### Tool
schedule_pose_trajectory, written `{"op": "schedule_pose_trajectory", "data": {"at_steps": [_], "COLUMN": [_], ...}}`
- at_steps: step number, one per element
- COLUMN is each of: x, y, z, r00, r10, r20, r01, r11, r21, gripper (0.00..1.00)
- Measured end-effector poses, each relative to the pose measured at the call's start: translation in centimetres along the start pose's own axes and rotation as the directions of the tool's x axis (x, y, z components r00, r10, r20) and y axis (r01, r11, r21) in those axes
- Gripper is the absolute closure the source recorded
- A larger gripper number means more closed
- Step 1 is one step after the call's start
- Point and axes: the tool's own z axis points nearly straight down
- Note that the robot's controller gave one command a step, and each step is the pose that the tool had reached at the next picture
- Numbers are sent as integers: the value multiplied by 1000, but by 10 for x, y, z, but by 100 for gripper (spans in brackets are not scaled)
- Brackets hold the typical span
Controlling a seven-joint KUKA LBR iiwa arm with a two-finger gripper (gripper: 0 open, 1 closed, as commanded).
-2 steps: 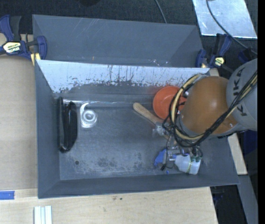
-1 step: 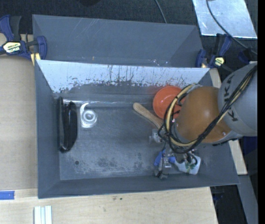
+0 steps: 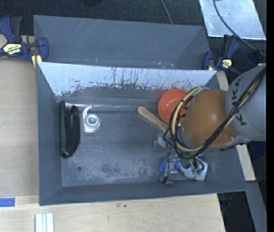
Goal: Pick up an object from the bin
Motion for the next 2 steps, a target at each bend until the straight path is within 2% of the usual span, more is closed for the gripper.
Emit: {"op": "schedule_pose_trajectory", "data": {"at_steps": [1, 2], "x": [-42, -13], "y": [-9, -11], "z": [-85, 8], "r00": [1000, 1000], "r10": [-11, 10], "r20": [13, -14], "r01": [11, -10], "r11": [1000, 1000], "r21": [2, -2], "gripper": [0, 0]}}
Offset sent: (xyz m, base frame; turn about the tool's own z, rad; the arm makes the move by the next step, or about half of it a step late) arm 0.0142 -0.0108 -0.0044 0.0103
